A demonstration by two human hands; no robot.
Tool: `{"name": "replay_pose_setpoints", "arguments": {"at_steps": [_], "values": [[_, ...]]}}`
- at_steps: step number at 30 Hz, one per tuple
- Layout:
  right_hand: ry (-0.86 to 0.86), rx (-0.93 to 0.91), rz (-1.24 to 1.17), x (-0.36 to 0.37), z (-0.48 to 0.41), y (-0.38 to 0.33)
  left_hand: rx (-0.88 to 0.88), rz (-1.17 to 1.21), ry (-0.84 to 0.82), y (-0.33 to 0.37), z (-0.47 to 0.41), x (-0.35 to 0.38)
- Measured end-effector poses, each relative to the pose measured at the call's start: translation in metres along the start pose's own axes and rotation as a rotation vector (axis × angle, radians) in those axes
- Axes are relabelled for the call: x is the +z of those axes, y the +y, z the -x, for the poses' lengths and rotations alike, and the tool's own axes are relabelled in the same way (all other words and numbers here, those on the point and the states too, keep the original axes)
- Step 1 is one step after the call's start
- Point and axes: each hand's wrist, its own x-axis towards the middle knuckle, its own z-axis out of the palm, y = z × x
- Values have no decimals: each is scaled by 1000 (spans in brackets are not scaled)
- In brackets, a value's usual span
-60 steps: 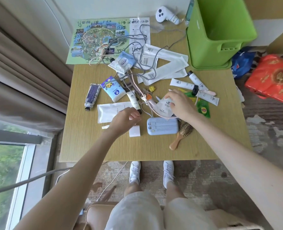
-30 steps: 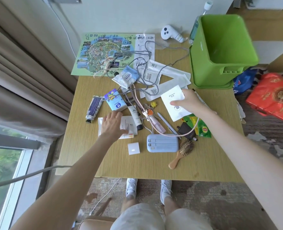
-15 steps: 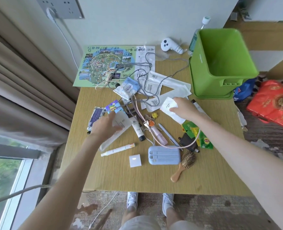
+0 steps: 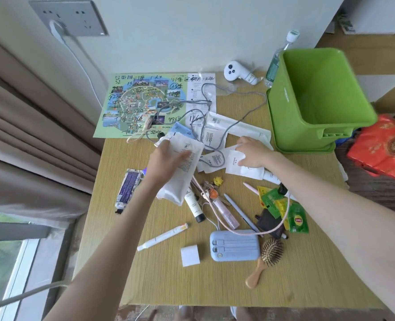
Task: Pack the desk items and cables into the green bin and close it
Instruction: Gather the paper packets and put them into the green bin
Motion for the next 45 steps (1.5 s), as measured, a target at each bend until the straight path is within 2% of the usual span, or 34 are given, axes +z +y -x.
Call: {"name": "replay_pose_setpoints", "arguments": {"at_steps": [5,9,16,19,22,24,28,32,36,41,45], "values": [[99,7,-50,-1,-2,0,-54,117,-63,-3,-16,24],[98,-21,-159,-16,2,-5,-114,131,-89,-10,-20,29],[178,-12,-133,-65,32,-22,-105,184,-92,9,-26,25],[232,75,-227,-71,59,-14,-80,186,-200,34,-32,28],[277,189,-433,-65,91,3,-13,50,-402,59,-40,40],[349,242,-558,-55,110,13,60,-112,-479,72,-45,55],[575,366,-621,-25,138,29,139,-335,-472,87,-49,96],[711,472,-908,10,150,27,217,-509,-494,82,-51,128],[738,598,-1176,50,158,23,242,-603,-520,72,-53,145],[769,787,-1359,83,161,18,308,-888,-483,62,-52,156],[773,885,-1371,95,153,13,302,-822,-442,58,-51,163]]}}
